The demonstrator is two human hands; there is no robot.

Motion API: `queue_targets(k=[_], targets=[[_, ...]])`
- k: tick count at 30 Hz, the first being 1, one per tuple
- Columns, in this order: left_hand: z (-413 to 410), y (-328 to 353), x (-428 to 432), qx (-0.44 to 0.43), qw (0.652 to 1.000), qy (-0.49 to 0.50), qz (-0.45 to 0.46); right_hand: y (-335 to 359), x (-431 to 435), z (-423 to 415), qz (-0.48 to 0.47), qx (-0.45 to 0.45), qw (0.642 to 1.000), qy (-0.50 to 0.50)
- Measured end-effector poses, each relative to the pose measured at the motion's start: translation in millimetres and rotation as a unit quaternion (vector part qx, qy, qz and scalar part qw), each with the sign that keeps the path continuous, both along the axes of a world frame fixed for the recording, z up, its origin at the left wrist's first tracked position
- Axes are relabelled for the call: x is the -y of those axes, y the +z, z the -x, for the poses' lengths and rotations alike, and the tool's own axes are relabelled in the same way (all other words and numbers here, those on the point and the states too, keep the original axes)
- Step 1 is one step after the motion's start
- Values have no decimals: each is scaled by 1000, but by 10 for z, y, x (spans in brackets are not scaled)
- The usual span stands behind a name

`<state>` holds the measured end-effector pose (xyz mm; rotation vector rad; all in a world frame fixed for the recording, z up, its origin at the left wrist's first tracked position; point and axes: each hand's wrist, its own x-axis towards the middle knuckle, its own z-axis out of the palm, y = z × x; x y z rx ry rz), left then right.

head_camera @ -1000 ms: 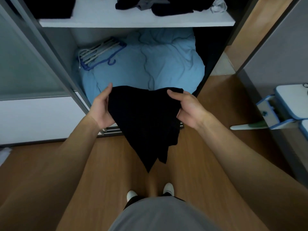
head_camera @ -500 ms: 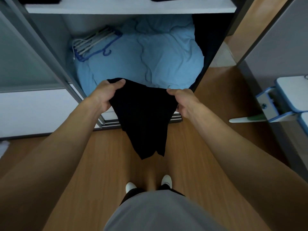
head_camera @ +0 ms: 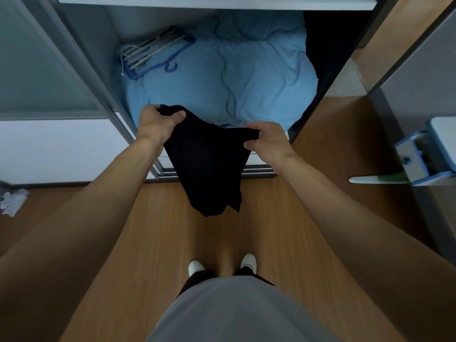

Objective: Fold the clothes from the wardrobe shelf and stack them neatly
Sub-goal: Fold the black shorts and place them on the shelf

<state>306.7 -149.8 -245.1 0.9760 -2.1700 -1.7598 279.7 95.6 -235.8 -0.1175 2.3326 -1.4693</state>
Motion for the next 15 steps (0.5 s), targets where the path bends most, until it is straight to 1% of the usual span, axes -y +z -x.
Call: queue_targets(k=[2, 3, 6, 9, 13, 15], targets=[[-8, 16, 10, -7, 1000, 14, -12, -27, 8, -1, -55, -38, 998, -1], [-16, 19, 15, -11, 1000, 2, -16, -40, 4, -5, -75, -53, 996, -2], [-60, 20, 16, -7, 996, -87, -14, -88, -30, -46, -132, -95, 987, -5], [-116, 47, -8, 23, 982, -186, -6, -106, -78, -83, -207, -131, 970, -3], [-162, 114, -88, 72, 954, -286, 46, -93, -146, -89, -259, -136, 956, 0], [-178, 142, -129, 90, 936, -327, 89, -88, -167, -89, -275, -138, 951, -3]])
